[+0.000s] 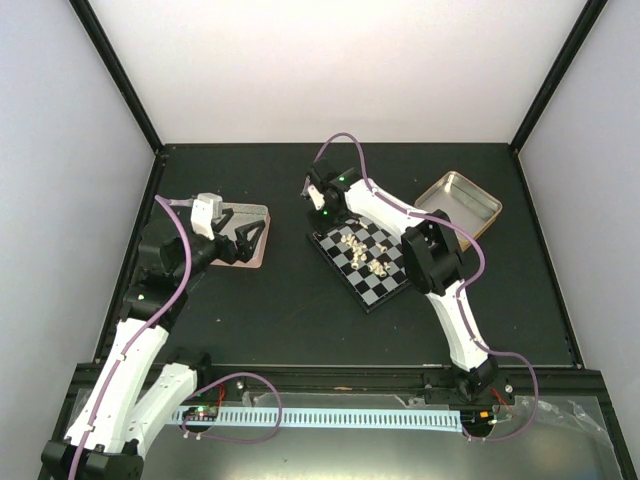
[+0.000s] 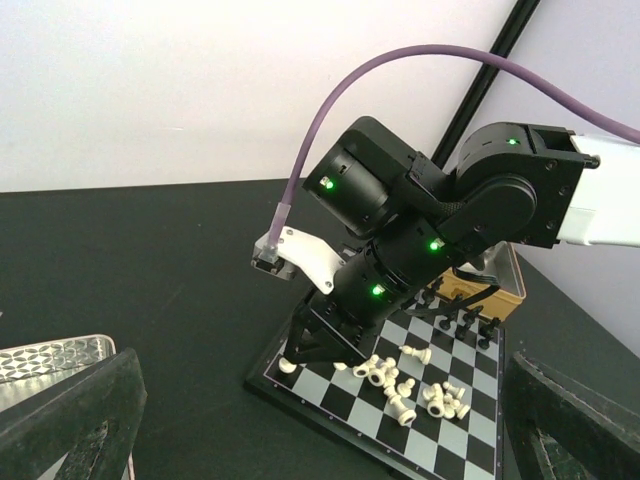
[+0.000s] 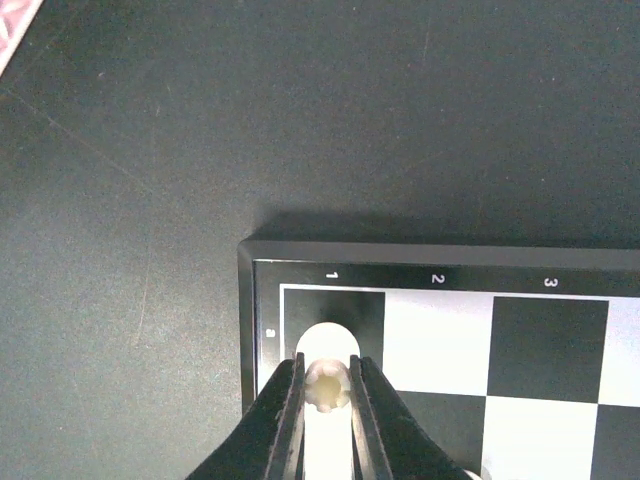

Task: Set up the chess pieces on the board
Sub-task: Place the chess piece on the chessboard, then pick up the chess piece from the chessboard.

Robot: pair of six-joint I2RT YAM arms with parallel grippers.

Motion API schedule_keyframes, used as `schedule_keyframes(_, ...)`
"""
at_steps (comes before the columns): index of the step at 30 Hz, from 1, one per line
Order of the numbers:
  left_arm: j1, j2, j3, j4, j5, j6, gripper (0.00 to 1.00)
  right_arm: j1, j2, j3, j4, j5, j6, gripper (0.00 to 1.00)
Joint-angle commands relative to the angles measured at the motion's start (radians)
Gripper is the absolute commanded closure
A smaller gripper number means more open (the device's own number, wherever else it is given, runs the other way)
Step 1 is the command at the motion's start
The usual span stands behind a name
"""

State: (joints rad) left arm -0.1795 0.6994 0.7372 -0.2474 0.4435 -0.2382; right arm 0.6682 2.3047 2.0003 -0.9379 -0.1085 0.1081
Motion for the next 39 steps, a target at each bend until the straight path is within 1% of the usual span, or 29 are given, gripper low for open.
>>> schedule_keyframes(1,-0.007,-0.009,0.013,-0.006,-0.019,0.009,0.01,0.004,0.022,0.029,-0.037,-0.006,-0.03,0.88)
schedule_keyframes(12,-0.007,-0.005,0.013,-0.006,-0.02,0.009,0.01,0.002,0.043,0.061,-0.055,-0.018,-0.054,0.8)
schedule_keyframes(16,-0.006,-0.003,0.014,-0.007,-0.02,0.01,0.01,0.002,0.041,0.059,-0.051,-0.017,-0.051,0.8)
schedule_keyframes(20,-0.007,-0.002,0.014,-0.007,-0.02,0.01,0.01,0.003,0.012,0.032,-0.03,-0.016,-0.039,0.79)
schedule_keyframes(25,-0.006,-0.004,0.014,-0.007,-0.021,0.009,0.01,0.003,-0.081,-0.031,0.027,-0.008,-0.002,0.72)
schedule_keyframes(28,-0.006,-0.007,0.013,-0.005,-0.021,0.008,0.01,0.002,-0.166,-0.094,0.069,0.026,0.03,0.68)
schedule_keyframes(31,-0.006,-0.012,0.013,-0.003,-0.017,0.007,0.01,0.002,-0.267,-0.196,0.126,0.067,0.069,0.65)
schedule_keyframes(33,-0.005,-0.018,0.01,0.0,-0.015,0.005,0.01,0.002,-0.343,-0.276,0.164,0.097,0.092,0.61)
schedule_keyframes(39,-0.006,-0.039,-0.007,0.014,0.0,-0.013,0.01,0.001,-0.554,-0.564,0.227,0.194,0.21,0.6)
